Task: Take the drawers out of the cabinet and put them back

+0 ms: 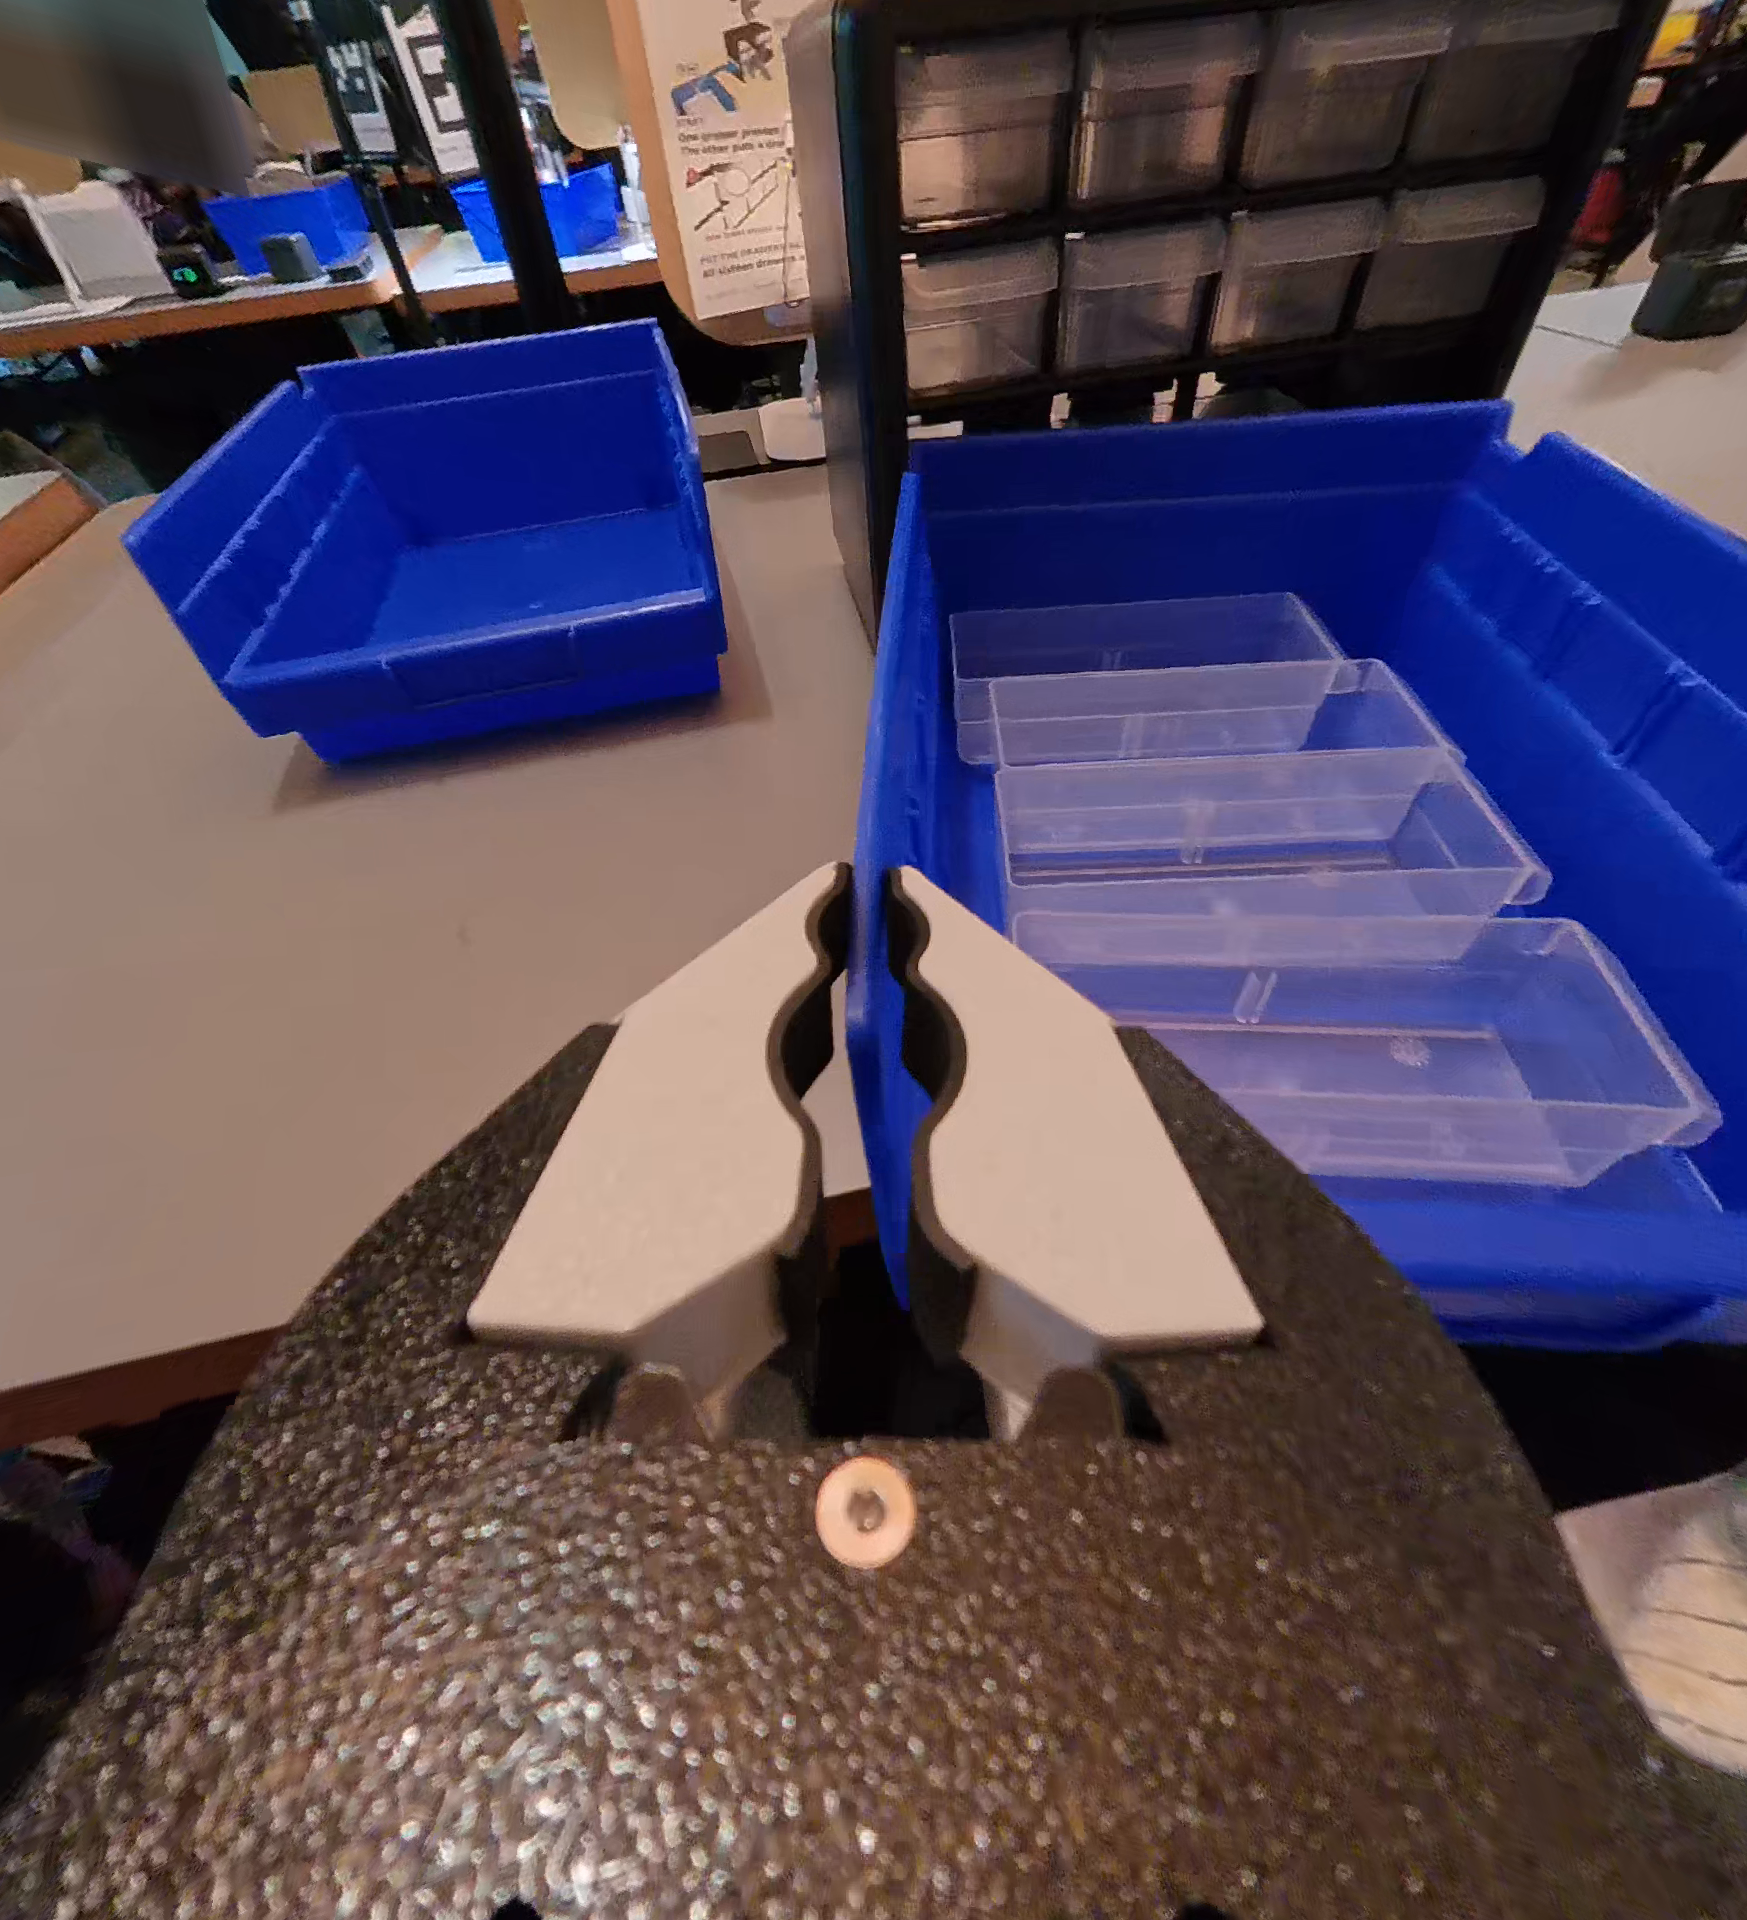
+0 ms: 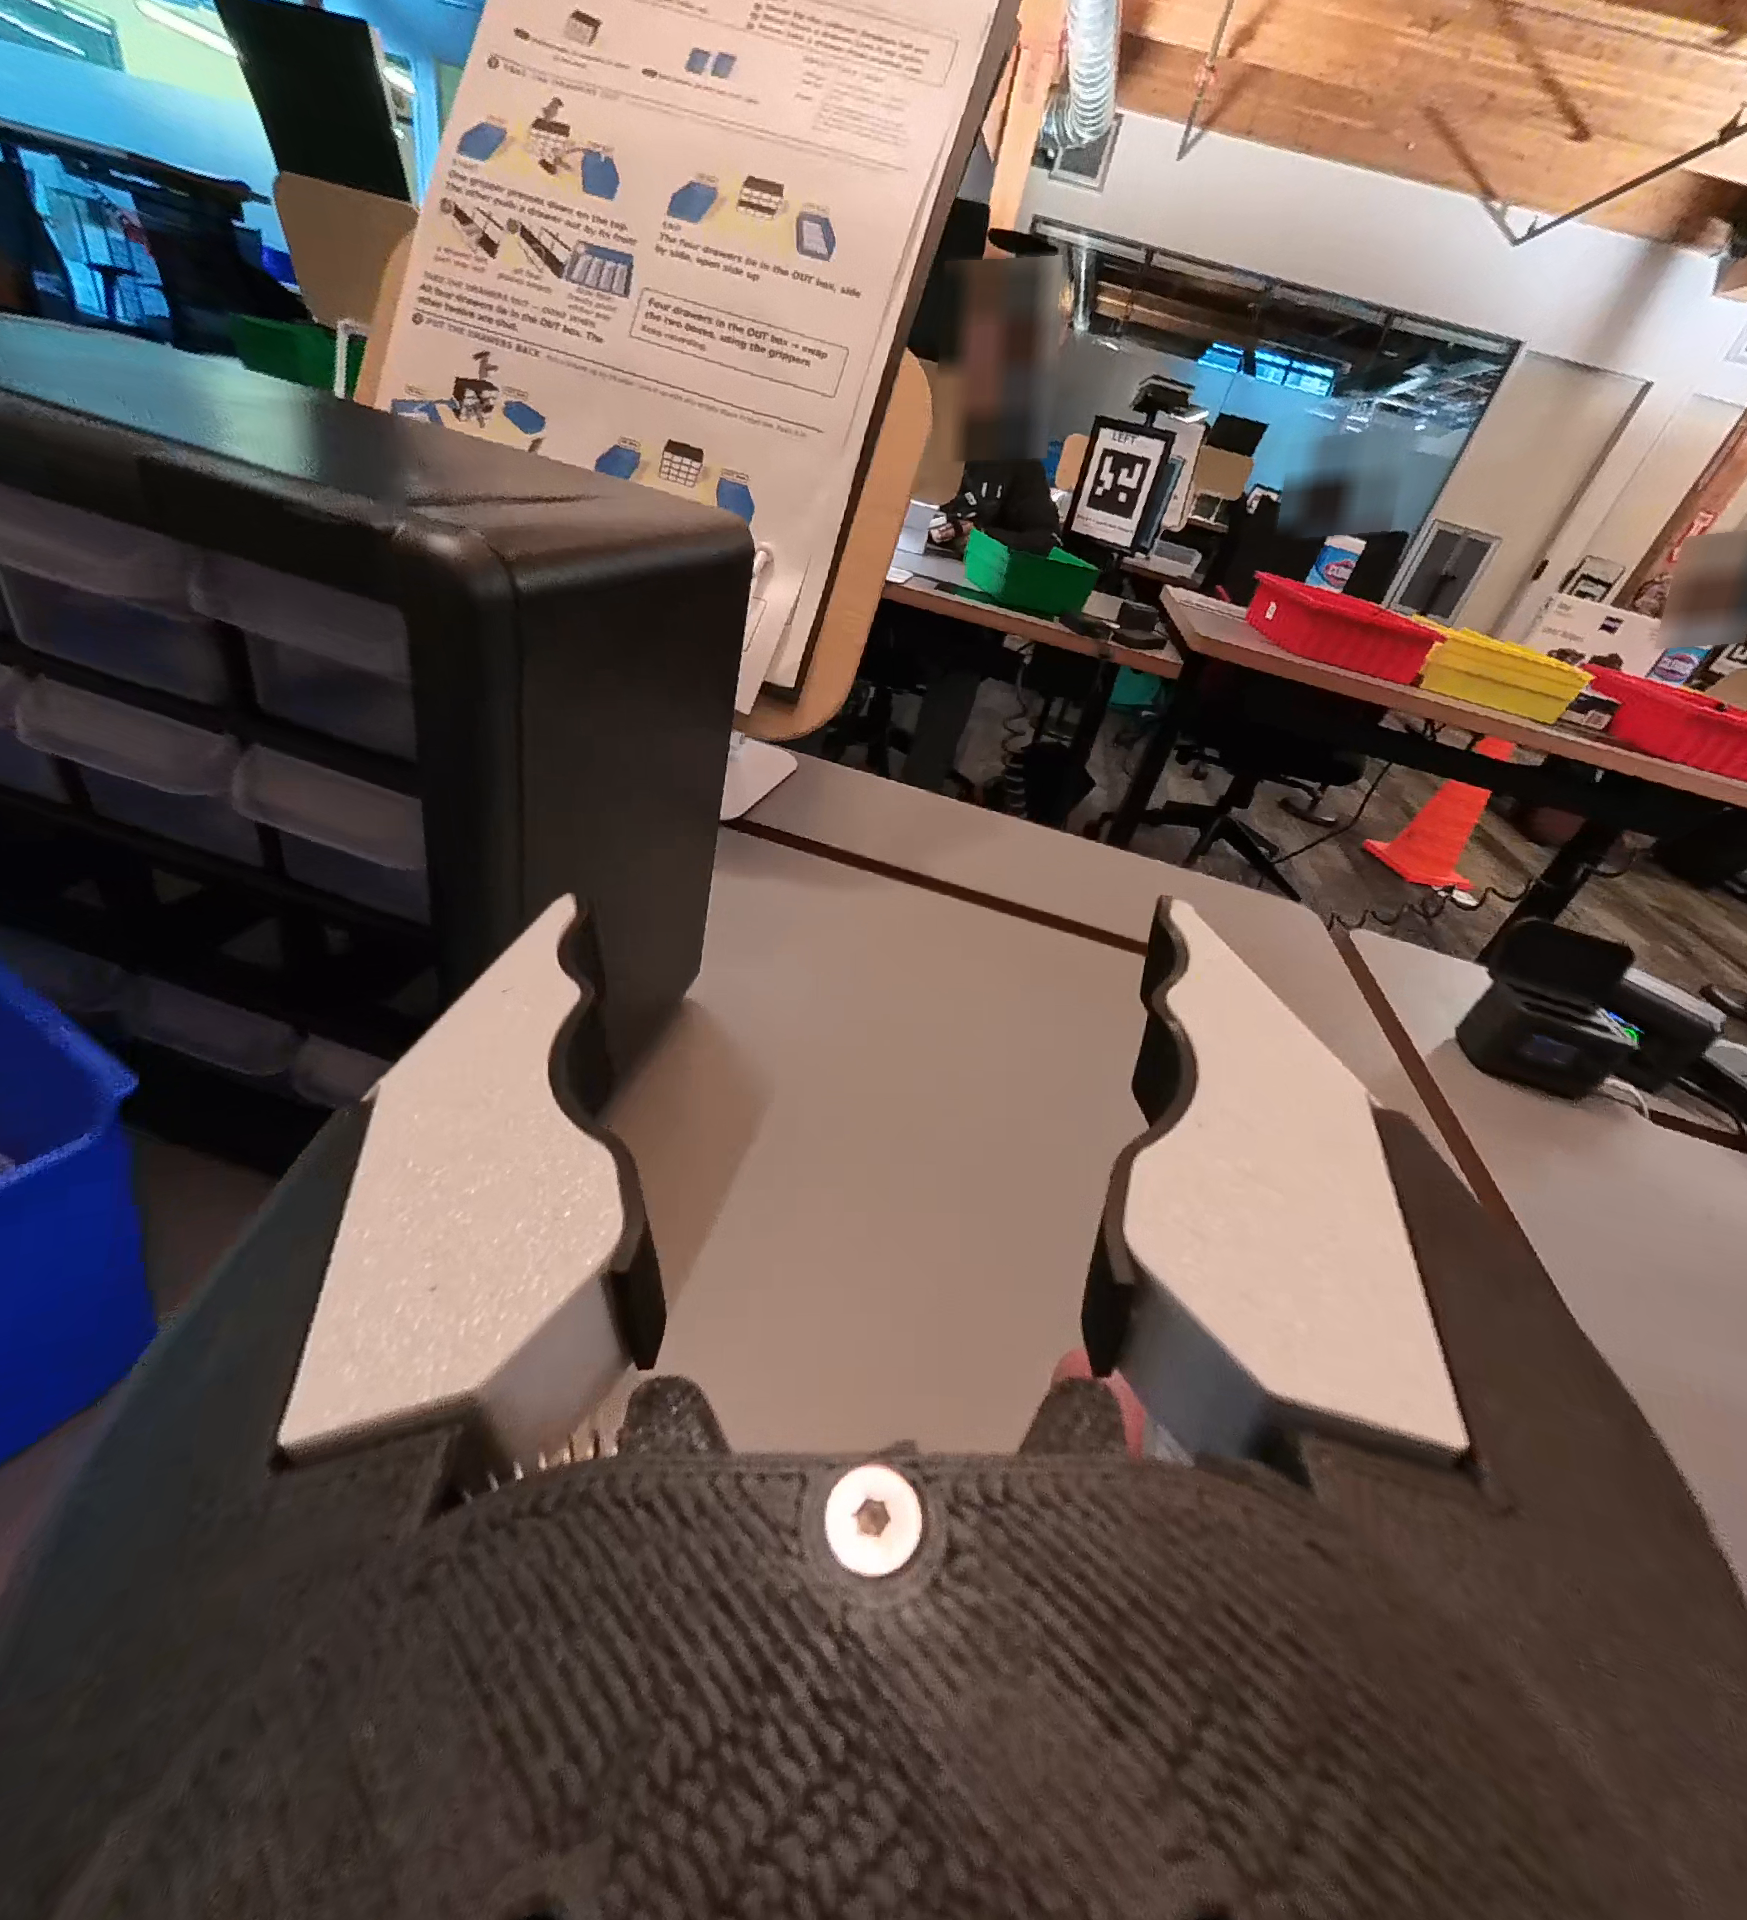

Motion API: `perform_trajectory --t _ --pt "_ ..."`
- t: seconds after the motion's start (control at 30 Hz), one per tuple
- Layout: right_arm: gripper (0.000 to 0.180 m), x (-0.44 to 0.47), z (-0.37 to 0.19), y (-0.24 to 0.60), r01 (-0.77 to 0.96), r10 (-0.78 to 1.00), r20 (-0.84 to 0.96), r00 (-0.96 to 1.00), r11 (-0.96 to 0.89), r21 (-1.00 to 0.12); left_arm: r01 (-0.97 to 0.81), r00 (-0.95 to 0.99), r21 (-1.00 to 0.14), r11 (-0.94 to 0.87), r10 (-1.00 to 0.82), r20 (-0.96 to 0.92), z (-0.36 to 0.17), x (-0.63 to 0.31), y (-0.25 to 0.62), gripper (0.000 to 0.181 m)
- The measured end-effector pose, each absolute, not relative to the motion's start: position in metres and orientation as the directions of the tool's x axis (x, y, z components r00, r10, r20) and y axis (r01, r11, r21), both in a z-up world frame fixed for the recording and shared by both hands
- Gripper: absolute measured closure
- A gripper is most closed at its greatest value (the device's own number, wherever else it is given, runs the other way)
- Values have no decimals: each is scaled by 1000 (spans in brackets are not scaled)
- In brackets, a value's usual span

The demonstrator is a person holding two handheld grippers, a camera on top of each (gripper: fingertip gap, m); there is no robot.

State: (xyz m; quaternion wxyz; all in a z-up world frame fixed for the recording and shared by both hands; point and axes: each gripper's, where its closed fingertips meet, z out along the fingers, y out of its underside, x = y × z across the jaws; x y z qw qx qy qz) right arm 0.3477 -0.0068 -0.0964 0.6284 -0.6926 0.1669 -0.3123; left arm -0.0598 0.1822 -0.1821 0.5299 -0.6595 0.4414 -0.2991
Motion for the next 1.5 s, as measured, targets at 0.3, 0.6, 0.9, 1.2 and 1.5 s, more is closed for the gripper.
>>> perform_trajectory --t 0.3,0.6,0.9,1.2,1.5 --pt "77 358 -99 10 144 -612 198 766 -136 -980 -289 443 -953 91 -870 -217 -179 -63 172 166" --pt "74 357 -100 9 137 -637 195 745 -141 -981 -118 489 -988 -97 -872 28 -102 -57 260 121" --pt "71 340 -91 10 156 -631 201 749 -127 -980 -114 660 -954 -276 -739 135 -143 -7 504 109" --pt "71 298 -107 31 139 -556 196 808 -144 -980 -225 670 -943 -247 -741 35 -190 61 567 131" --pt "71 231 -118 67 157 -423 211 881 -160 -975 3 672 -947 -320 -701 239 -185 60 562 180"
